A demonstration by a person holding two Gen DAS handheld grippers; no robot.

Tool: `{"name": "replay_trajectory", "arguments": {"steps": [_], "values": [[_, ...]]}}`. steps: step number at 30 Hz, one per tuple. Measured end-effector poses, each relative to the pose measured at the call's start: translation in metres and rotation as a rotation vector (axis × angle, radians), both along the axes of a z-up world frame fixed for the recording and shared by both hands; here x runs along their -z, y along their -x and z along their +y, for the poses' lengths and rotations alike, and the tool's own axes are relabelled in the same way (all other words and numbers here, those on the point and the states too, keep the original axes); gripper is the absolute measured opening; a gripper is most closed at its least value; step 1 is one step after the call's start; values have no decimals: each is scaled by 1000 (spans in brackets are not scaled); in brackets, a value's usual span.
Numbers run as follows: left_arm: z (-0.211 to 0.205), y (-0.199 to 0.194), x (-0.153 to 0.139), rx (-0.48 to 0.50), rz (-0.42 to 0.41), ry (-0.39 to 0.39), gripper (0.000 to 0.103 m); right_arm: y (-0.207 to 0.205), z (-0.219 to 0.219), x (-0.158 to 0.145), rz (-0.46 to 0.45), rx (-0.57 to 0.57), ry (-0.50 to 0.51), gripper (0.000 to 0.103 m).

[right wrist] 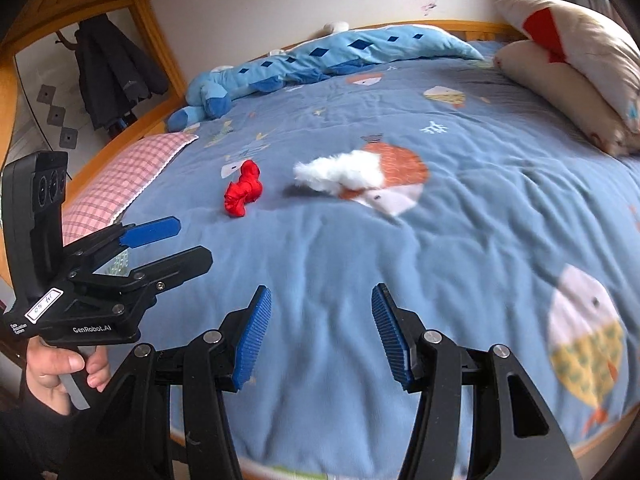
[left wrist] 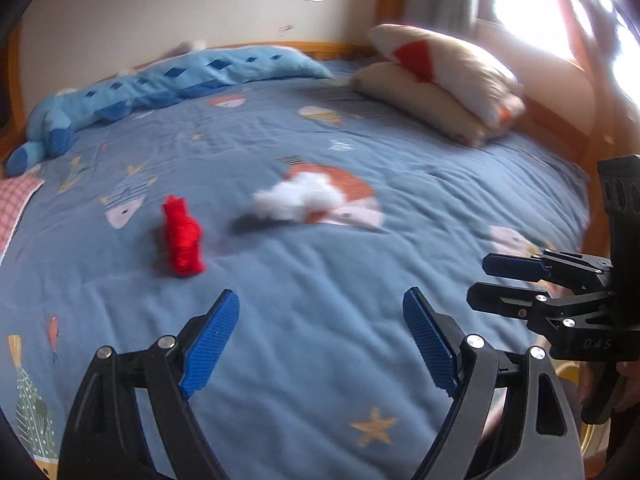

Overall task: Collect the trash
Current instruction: 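Move both open tools back over the bed toward the red cloth, then grasp the red cloth with the left tool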

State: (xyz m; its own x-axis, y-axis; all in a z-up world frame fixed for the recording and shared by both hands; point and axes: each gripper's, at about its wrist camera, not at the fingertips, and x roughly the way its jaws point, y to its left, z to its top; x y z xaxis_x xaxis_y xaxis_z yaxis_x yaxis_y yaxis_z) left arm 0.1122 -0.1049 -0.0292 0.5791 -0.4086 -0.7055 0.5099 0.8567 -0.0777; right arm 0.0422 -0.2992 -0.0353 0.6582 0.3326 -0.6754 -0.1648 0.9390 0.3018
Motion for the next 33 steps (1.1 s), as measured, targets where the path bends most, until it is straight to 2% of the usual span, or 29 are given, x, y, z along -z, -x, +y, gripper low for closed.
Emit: {"name": "replay_trajectory", "arguments": {"steps": [9,14,19,23,26,29,30,31,33], "values": [[24,-72,27,-94,63,-27,84,-73,21,12,9,-23,31,53],[31,-99,37,-127,72,-33,84,-105,24,22,26,-33,13,53],[35,-125,50,-148,78,-48,84,-128,23,30,31,-31,-3,53],[42,-145,62,-175,113,-34,83,-140,24,35,38,-37,-7,53],[40,-158,68,-182,127,-38,79,-148,24,40,43,-34,5,53],[38,-167,74,-180,142,-42,70,-152,25,42,46,-31,3,53],[36,-170,76,-179,152,-46,63,-153,24,42,46,-30,3,53],[36,-172,78,-186,155,-60,51,-155,24,42,45,-29,6,53],[34,-173,77,-201,135,-92,38,-158,24,42,47,-26,18,53]]}}
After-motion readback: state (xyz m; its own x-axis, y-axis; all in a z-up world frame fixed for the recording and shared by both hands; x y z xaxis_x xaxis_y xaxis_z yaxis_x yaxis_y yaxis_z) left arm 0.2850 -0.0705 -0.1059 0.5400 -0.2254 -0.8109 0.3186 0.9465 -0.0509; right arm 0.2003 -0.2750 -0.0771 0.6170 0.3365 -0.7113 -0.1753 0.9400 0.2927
